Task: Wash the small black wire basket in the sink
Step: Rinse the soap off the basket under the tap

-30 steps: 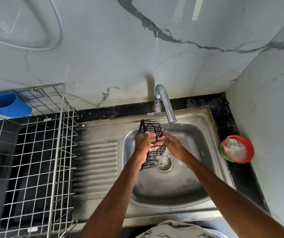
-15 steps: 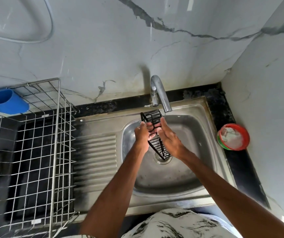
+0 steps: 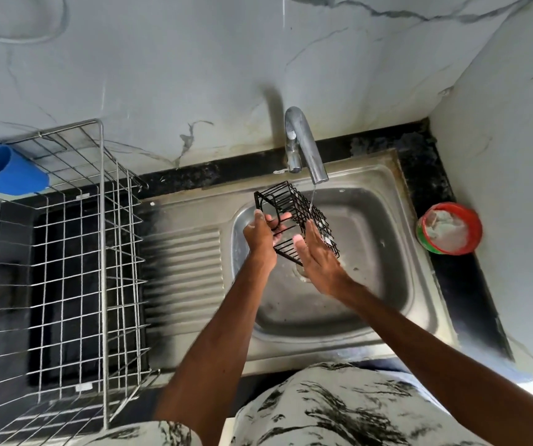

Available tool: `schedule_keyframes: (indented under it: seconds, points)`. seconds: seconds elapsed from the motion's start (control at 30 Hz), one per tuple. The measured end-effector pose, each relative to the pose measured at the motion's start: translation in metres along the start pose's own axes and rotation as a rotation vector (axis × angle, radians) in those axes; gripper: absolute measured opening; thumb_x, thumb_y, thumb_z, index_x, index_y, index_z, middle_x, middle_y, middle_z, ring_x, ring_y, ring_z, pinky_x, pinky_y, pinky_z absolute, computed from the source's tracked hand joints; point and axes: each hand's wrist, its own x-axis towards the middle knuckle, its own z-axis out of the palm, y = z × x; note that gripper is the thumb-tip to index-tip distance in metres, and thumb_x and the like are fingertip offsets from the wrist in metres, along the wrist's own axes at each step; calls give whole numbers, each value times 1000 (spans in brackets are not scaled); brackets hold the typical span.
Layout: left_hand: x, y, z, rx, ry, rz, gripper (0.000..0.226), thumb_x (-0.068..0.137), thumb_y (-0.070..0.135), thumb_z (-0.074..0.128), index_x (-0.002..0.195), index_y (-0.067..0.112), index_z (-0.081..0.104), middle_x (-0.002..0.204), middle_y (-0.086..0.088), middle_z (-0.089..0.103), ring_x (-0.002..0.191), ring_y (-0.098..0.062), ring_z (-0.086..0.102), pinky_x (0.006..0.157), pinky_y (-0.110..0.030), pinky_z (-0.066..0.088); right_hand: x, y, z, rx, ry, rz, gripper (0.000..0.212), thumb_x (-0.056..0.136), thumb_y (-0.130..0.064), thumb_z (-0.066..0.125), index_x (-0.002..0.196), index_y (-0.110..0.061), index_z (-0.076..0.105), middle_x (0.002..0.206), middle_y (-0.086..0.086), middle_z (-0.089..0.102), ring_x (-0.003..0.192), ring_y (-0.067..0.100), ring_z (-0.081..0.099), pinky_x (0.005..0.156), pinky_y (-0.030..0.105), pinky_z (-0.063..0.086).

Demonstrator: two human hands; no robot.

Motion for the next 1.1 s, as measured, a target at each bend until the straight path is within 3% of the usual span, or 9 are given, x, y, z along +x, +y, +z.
schedule_keyframes:
  seconds: [0.2, 0.3, 0.47, 0.57, 0.63, 0.7, 0.77, 0.93, 1.1]
  points:
    - [5, 1, 0, 24, 38, -17, 42, 112, 30, 45, 72, 17, 51, 57, 2, 60, 56, -15, 61, 78, -36, 54, 53, -28, -13, 46, -2, -149, 70, 107, -49, 19, 161, -12, -4, 169, 4, -8, 155, 13, -8, 124, 23, -3]
    - [6, 2, 0, 22, 38, -21, 42, 112, 31, 43, 72, 19, 49, 48, 8, 60, 55, -15, 56, 71, -31, 50, 79, -23, -19, 105, -51, -124, 70, 106, -53, 16, 161, -16, -5, 169, 3, -9, 155, 14, -8, 128, 37, -1]
    - [2, 3, 0, 11, 17, -23, 42, 113, 29, 39, 71, 22, 43, 68, -7, 77, 45, -12, 48, 60, -25, 45, 92, 40, -16, 172, -60, 19, 113, 80, -92, 4, 162, -13, 2, 170, 5, -1, 155, 13, -1, 128, 46, 5]
    - [2, 1, 1, 23, 16, -12, 42, 113, 31, 40, 72, 22, 44, 70, -6, 77, 42, -10, 48, 65, -28, 48, 91, 93, 0, 177, -80, 161, 125, 70, -99, 1, 162, -13, 0, 170, 6, -2, 155, 14, -3, 127, 49, 5]
    - [3, 0, 2, 40, 12, 1, 42, 113, 33, 39, 73, 23, 46, 69, -4, 77, 45, -11, 50, 66, -29, 48, 71, 83, 4, 186, -80, 225, 115, 79, -94, 7, 162, -14, -2, 170, 5, -6, 156, 16, -7, 127, 49, 2]
    - [3, -1, 2, 45, 10, 6, 41, 113, 35, 39, 75, 23, 47, 71, -4, 78, 46, -11, 52, 66, -29, 48, 45, 43, 0, 210, -69, 207, 79, 104, -61, 20, 161, -10, -3, 170, 8, -7, 156, 19, -8, 127, 44, -1]
    - [2, 0, 3, 33, 9, 8, 39, 113, 35, 39, 77, 22, 48, 71, -4, 78, 47, -10, 54, 66, -29, 49, 33, 14, -5, 241, -38, 115, 66, 109, -42, 24, 161, -13, -4, 169, 4, -9, 156, 17, -10, 127, 39, -3]
    - [1, 5, 2, -34, 70, -39, 39, 113, 30, 43, 78, 16, 52, 58, 1, 63, 57, -16, 57, 62, -28, 50, 55, -28, -20, 122, -91, -114, 71, 102, -55, 11, 162, -20, -5, 169, -3, -8, 154, 9, -6, 124, 29, -1]
    - [4, 4, 0, -74, 47, -64, 37, 113, 30, 39, 78, 20, 44, 64, -5, 74, 55, -16, 51, 71, -32, 48, 101, -10, -22, 116, -144, -73, 83, 97, -68, 4, 161, -17, -4, 169, 6, -8, 155, 17, -7, 126, 41, 0]
